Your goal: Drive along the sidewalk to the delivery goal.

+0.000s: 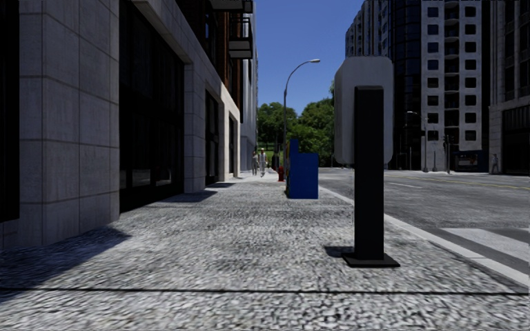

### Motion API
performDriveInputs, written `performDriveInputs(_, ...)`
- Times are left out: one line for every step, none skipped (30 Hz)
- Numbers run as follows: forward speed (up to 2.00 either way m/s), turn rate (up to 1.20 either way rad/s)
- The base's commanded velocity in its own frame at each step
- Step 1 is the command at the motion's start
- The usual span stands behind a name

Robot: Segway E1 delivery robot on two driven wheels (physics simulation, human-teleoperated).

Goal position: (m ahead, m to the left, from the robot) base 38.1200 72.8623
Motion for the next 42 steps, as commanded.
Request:
performDriveInputs(1.53, 0.54)
performDriveInputs(1.53, 0.54)
performDriveInputs(1.53, 0.54)
performDriveInputs(1.53, 0.54)
performDriveInputs(1.53, 0.54)
performDriveInputs(1.53, 0.54)
performDriveInputs(1.53, 0.54)
performDriveInputs(1.53, 0.54)
performDriveInputs(1.53, 0.54)
performDriveInputs(1.53, 0.54)
performDriveInputs(1.53, 0.46)
performDriveInputs(1.53, 0.0)
performDriveInputs(1.53, 0.0)
performDriveInputs(1.53, 0.0)
performDriveInputs(1.53, 0.0)
performDriveInputs(1.53, 0.0)
performDriveInputs(1.53, 0.0)
performDriveInputs(1.53, 0.0)
performDriveInputs(1.53, 0.0)
performDriveInputs(1.53, 0.0)
performDriveInputs(1.53, 0.0)
performDriveInputs(1.53, 0.0)
performDriveInputs(1.53, 0.0)
performDriveInputs(1.53, 0.0)
performDriveInputs(1.53, 0.0)
performDriveInputs(1.53, 0.0)
performDriveInputs(1.53, 0.0)
performDriveInputs(1.53, 0.0)
performDriveInputs(1.53, 0.0)
performDriveInputs(1.53, 0.0)
performDriveInputs(1.53, 0.0)
performDriveInputs(1.53, 0.0)
performDriveInputs(1.53, 0.0)
performDriveInputs(1.53, 0.0)
performDriveInputs(1.53, 0.0)
performDriveInputs(1.53, 0.0)
performDriveInputs(1.53, -0.04)
performDriveInputs(1.53, -0.04)
performDriveInputs(1.53, 0.0)
performDriveInputs(1.53, 0.0)
performDriveInputs(1.53, 0.0)
performDriveInputs(1.53, 0.0)
